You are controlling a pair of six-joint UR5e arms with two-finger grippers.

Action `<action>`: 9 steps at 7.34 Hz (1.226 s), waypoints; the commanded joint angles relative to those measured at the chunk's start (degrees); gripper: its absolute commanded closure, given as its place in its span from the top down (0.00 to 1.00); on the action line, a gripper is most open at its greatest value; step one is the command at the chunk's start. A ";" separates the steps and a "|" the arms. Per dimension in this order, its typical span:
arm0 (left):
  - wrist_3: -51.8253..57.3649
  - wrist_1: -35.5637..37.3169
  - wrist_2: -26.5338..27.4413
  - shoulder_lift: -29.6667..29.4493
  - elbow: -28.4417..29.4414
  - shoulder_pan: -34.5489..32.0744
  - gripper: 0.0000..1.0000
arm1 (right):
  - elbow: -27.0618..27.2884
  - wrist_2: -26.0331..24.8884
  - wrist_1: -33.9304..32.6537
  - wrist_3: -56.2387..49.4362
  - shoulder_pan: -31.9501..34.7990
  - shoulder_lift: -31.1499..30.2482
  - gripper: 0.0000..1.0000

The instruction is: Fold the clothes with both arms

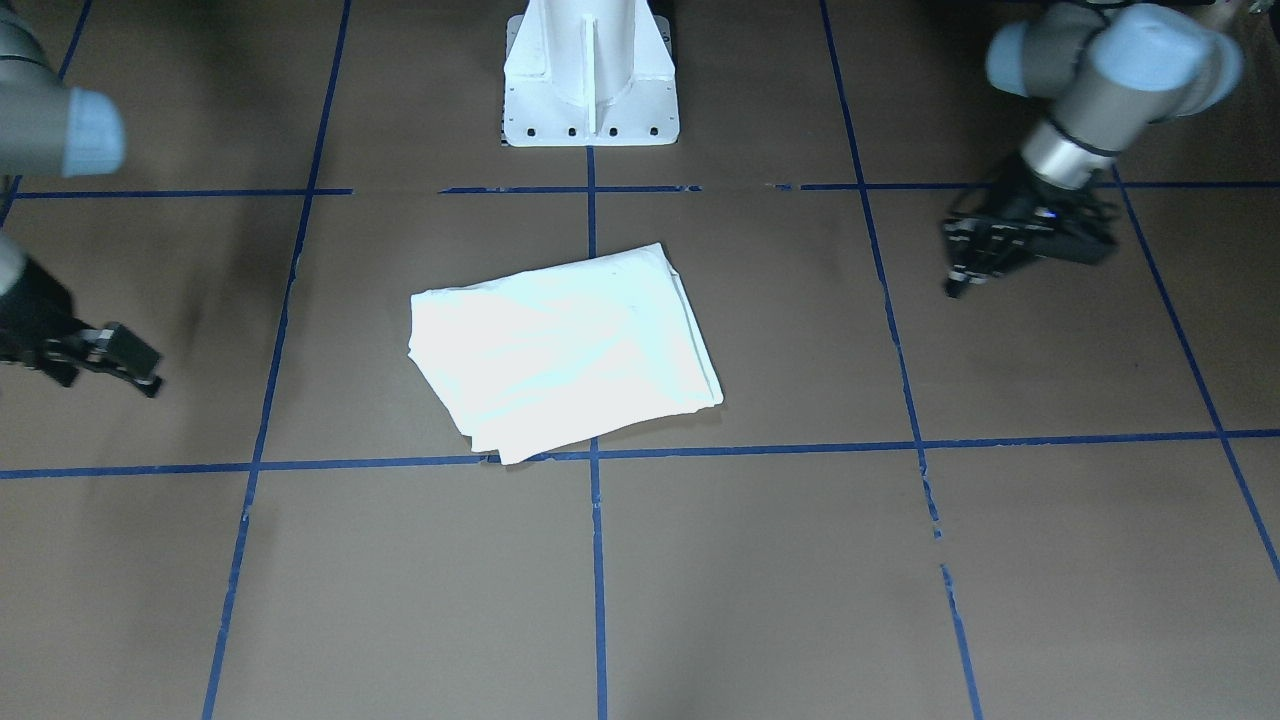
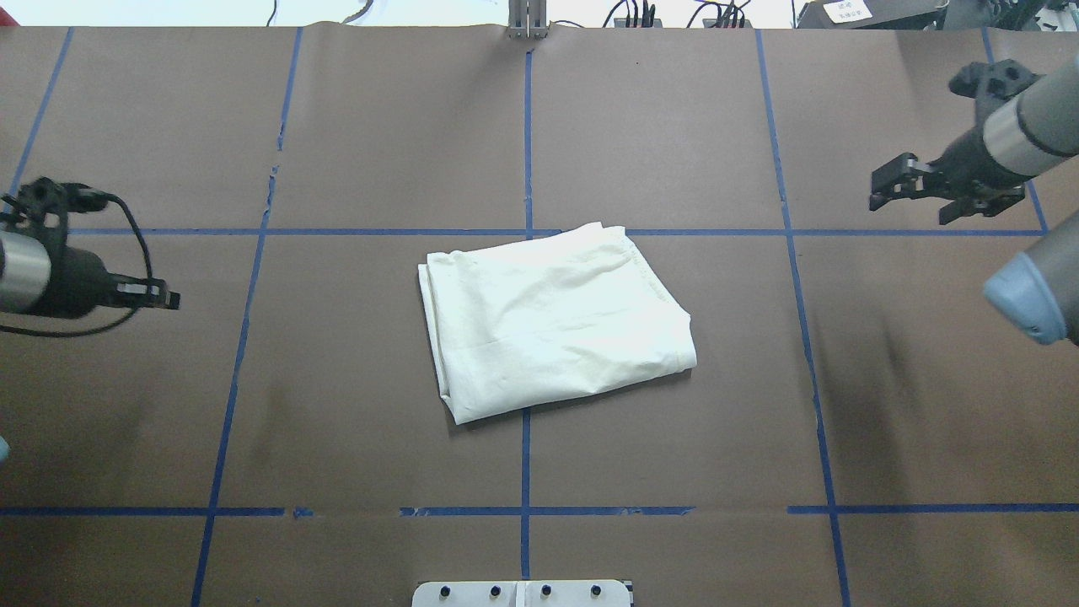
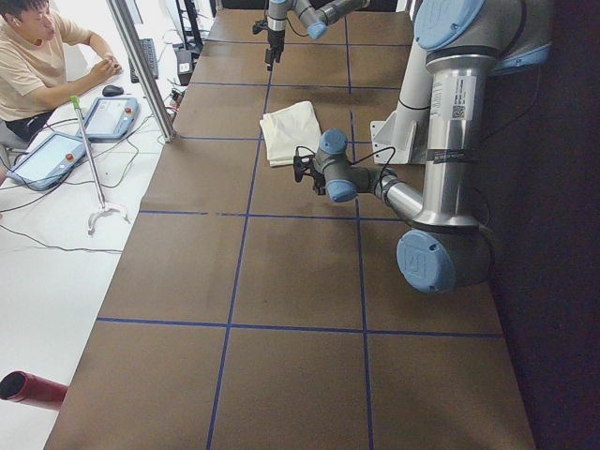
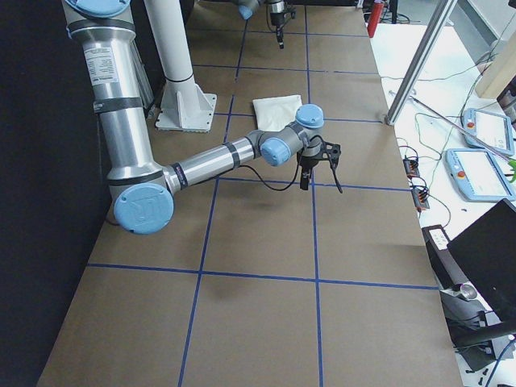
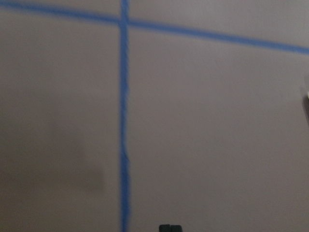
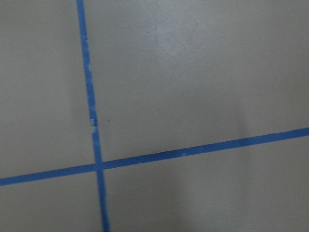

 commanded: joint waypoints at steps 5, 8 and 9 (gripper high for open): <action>52.84 41.96 -12.37 -15.48 16.31 -36.86 1.00 | -13.56 7.61 -1.35 -33.18 19.34 -3.97 1.00; 56.16 49.56 -12.46 -10.09 11.67 -36.97 1.00 | -13.65 6.82 -3.12 -33.09 19.17 -2.91 1.00; 56.43 45.29 -13.24 -6.93 10.96 -36.71 1.00 | -13.65 6.91 -2.94 -32.83 19.08 -3.00 1.00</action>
